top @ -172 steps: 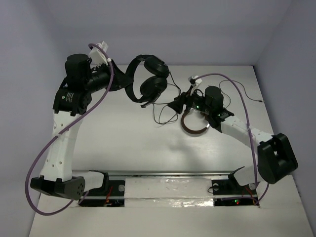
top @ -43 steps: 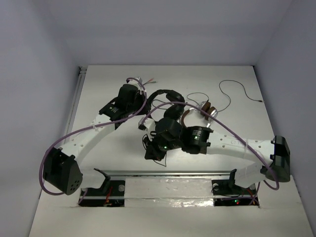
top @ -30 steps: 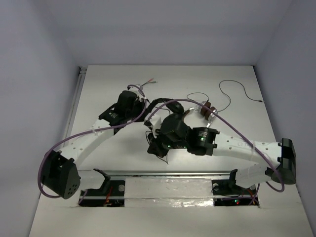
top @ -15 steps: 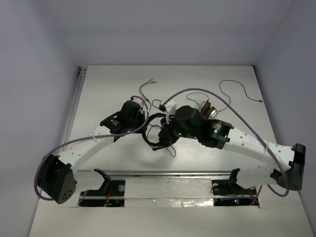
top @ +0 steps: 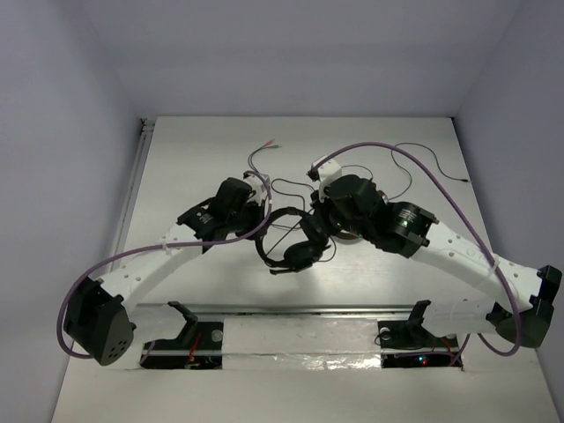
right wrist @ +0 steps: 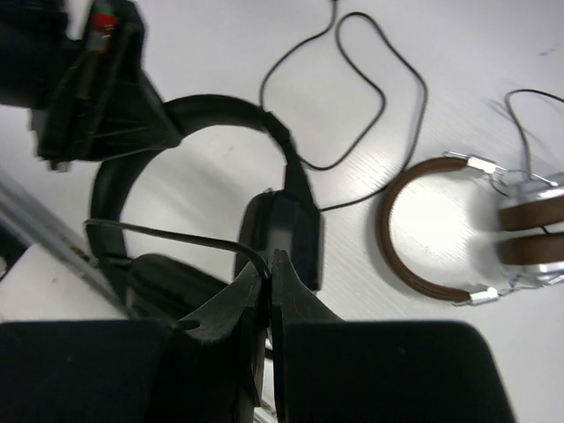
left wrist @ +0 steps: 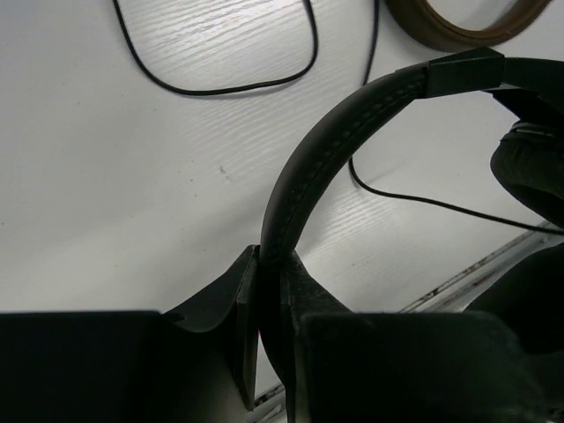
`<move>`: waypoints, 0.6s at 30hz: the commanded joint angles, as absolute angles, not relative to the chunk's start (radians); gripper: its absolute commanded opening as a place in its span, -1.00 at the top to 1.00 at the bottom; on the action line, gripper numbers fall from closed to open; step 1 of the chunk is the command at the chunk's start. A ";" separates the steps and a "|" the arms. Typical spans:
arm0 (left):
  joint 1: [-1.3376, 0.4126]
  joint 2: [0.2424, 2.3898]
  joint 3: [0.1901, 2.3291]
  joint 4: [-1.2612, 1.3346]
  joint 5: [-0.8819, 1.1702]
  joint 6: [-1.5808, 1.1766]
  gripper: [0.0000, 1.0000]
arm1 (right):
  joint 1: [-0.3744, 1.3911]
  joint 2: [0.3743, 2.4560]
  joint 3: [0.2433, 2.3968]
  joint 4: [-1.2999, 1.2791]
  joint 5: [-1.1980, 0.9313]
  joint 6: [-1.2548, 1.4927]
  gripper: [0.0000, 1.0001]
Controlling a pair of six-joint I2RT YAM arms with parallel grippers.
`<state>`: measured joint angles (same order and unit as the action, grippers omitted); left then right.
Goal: Wrap the headphones
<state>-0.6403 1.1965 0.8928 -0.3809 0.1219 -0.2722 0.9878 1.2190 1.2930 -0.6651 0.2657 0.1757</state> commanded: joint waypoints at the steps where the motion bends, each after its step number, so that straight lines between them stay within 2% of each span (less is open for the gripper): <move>1: -0.643 1.143 0.933 -0.370 0.245 -0.200 1.00 | 0.967 1.210 1.304 -0.643 0.469 0.158 1.00; 7: -0.643 1.127 0.940 -0.391 0.268 -0.166 1.00 | 0.901 1.209 1.302 -0.559 0.551 0.147 0.99; 12: -0.643 1.112 0.933 -0.370 0.310 -0.163 1.00 | 0.847 1.219 1.275 -0.471 0.546 0.126 0.83; 14: -0.643 1.101 0.940 -0.367 0.322 -0.163 1.00 | 0.813 1.223 1.241 -0.419 0.509 0.129 0.74; 17: -0.643 1.086 0.956 -0.356 0.336 -0.170 1.00 | 0.763 1.220 1.212 -0.368 0.410 0.150 0.72; 18: -0.643 1.082 0.960 -0.354 0.344 -0.172 1.00 | 0.747 1.207 1.191 -0.320 0.375 0.156 0.64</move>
<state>-0.6395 1.1294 0.9180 -0.3027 0.2726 -0.2150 0.8177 1.2377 1.2087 -0.5102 0.3576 0.1551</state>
